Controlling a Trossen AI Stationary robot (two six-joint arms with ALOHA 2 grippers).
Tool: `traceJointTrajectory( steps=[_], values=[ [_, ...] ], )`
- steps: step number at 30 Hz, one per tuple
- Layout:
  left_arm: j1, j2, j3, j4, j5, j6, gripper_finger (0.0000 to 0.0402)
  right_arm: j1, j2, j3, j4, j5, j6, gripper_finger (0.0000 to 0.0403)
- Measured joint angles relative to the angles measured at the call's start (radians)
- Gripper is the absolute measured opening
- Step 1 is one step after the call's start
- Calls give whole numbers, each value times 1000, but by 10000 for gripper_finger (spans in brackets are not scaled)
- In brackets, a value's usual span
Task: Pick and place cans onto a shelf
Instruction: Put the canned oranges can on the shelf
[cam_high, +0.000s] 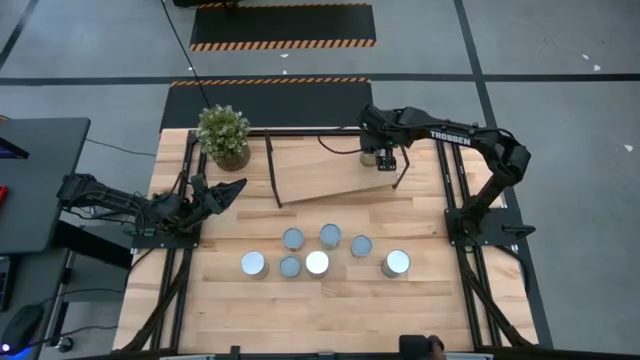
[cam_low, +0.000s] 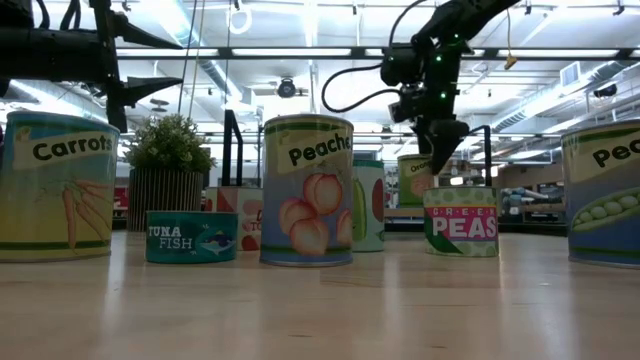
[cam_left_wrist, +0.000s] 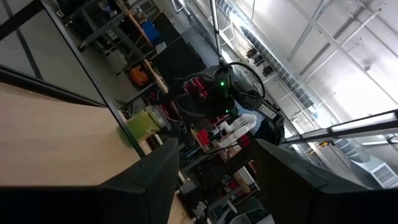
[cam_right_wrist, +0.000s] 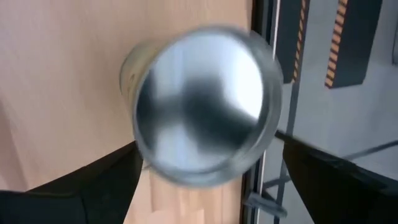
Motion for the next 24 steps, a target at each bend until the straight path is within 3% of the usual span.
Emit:
traceJointTrajectory(
  steps=[6,13,24],
  values=[
    [0,0,0,-1,0,0,211,35,-24,0,-17,-5,47,394],
    [0,0,0,-3,0,0,211,68,-36,0,99,-33,44,394],
    [0,0,0,-3,7,0,211,17,-31,-10,214,-19,22,394]
  ],
)
